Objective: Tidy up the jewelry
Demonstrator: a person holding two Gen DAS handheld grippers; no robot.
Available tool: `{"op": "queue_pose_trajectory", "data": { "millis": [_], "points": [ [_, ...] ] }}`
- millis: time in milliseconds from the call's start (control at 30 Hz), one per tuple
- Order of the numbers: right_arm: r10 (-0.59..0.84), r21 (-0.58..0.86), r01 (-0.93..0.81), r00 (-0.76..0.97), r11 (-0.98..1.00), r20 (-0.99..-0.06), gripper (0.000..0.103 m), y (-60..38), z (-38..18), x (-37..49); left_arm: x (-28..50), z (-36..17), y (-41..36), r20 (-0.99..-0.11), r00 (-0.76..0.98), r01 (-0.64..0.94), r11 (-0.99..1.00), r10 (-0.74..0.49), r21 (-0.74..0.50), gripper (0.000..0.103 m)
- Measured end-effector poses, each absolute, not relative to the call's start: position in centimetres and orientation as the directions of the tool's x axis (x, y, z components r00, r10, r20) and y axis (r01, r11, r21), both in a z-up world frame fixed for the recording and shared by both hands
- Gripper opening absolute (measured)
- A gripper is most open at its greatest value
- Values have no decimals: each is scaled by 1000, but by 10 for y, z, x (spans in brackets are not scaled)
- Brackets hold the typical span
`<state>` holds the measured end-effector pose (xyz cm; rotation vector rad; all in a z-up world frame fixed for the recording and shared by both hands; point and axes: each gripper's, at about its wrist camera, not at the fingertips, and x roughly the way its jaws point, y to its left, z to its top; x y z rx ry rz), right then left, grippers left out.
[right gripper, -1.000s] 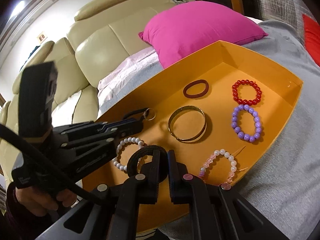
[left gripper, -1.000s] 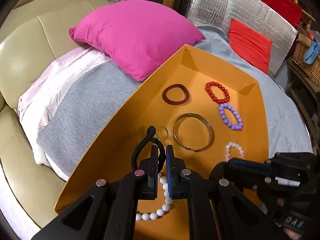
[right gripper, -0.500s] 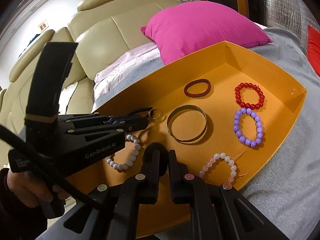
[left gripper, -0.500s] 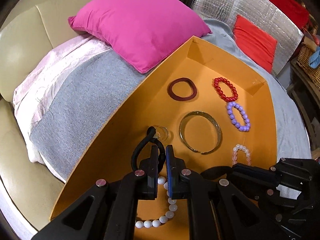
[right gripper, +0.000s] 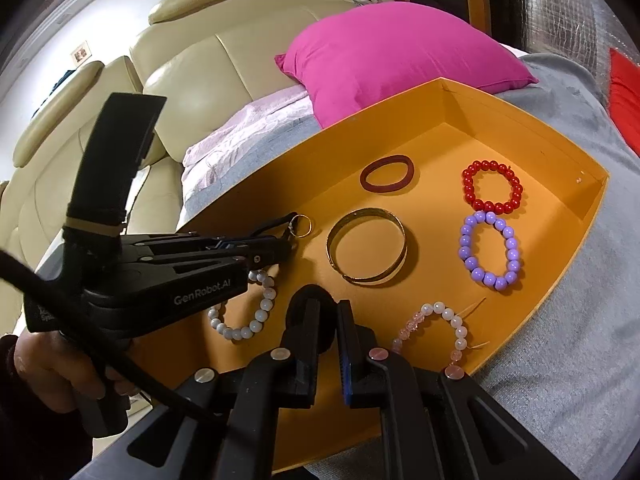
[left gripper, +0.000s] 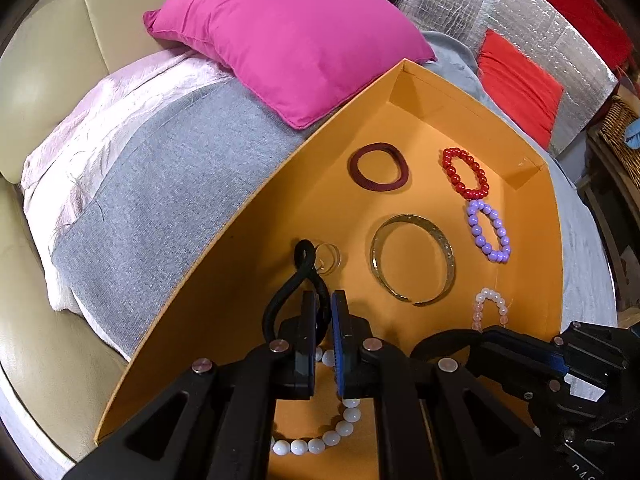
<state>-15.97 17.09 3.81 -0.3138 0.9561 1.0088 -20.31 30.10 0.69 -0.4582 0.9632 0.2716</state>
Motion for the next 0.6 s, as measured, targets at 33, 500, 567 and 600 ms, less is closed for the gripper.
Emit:
{"op": "queue_pose_trajectory", "data": {
  "millis": [33, 500, 567, 600],
  "points": [
    [573, 195, -822, 183, 535, -799, 11, 170, 39, -158, -203, 7, 302, -838, 546, -426, 869, 24, -252, 8],
    [670, 300, -773, 208, 559, -712, 26, 124, 79, -142, -213, 43, 287, -810, 572, -440, 881, 129, -171, 64],
    [680, 309, -763, 223, 567, -699, 30, 113, 85, -140, -215, 51, 281, -799, 584, -439, 884, 146, -159, 65],
    [682, 309, -761, 230, 571, -694, 30, 110, 87, -140, -216, 57, 277, -790, 593, -437, 886, 156, -153, 65]
  ]
}}
